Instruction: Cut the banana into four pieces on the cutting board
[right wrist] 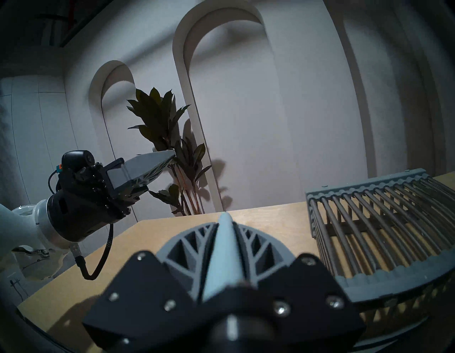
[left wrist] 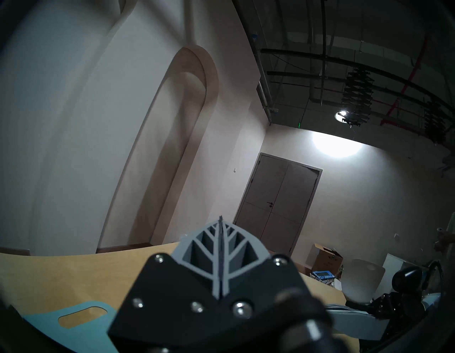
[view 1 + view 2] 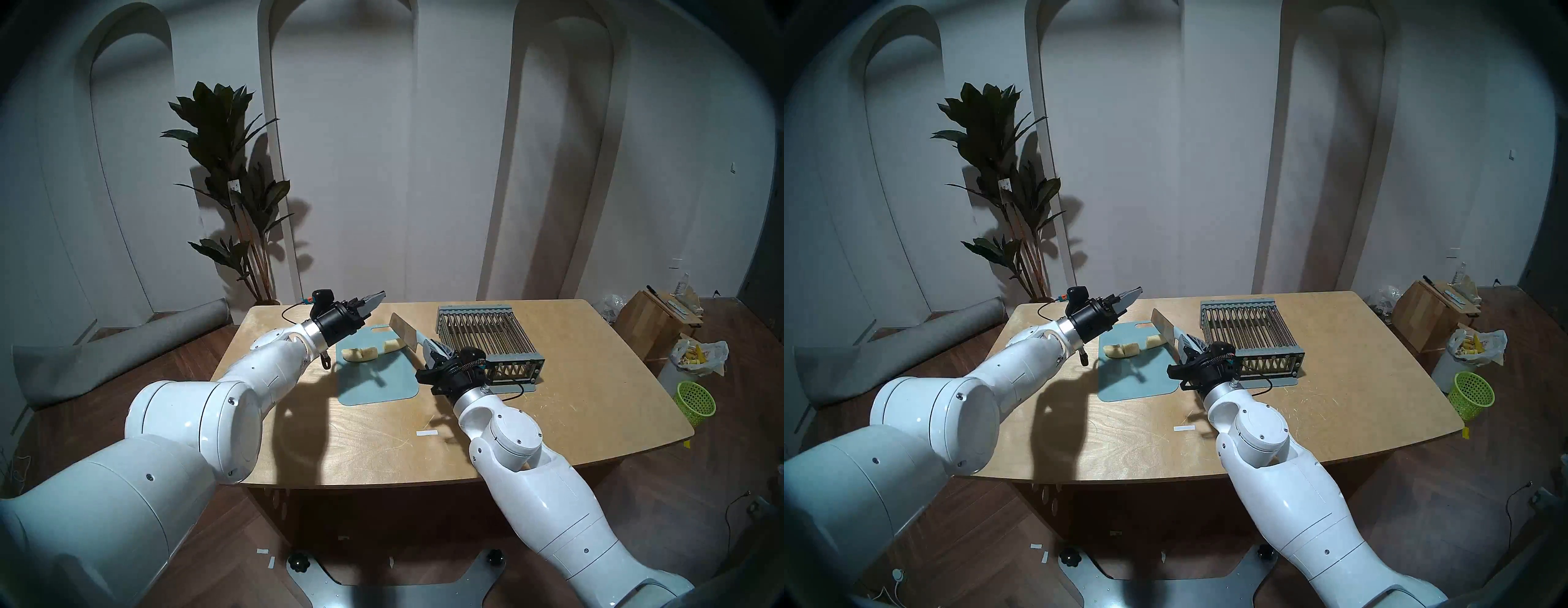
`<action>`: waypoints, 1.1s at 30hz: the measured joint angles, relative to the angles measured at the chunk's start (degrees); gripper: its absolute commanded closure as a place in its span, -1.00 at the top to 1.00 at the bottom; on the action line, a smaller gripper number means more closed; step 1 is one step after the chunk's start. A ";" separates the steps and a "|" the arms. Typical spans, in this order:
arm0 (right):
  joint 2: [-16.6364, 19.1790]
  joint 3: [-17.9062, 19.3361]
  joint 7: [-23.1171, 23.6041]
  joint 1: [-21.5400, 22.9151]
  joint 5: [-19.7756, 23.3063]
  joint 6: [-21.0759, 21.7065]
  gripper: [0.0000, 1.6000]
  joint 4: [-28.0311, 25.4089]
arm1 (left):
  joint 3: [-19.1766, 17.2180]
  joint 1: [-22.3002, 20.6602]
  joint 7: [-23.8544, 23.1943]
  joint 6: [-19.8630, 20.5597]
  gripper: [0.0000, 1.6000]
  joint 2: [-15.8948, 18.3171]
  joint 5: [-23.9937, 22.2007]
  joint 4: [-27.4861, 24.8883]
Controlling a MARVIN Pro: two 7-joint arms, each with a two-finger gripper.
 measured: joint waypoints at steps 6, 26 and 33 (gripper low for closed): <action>0.64 0.39 0.73 -0.84 -0.06 -0.52 -1.00 0.92 | 0.95 0.10 -0.41 -1.12 -1.00 -0.59 1.26 0.13; 0.75 1.22 4.32 2.50 0.49 -0.74 -1.00 5.32 | 0.86 0.06 2.28 -1.42 -1.00 -1.66 1.97 0.76; 0.74 1.37 5.72 4.44 0.61 -0.65 -1.00 7.33 | 1.01 0.06 3.68 -1.49 -1.00 -2.02 2.19 0.83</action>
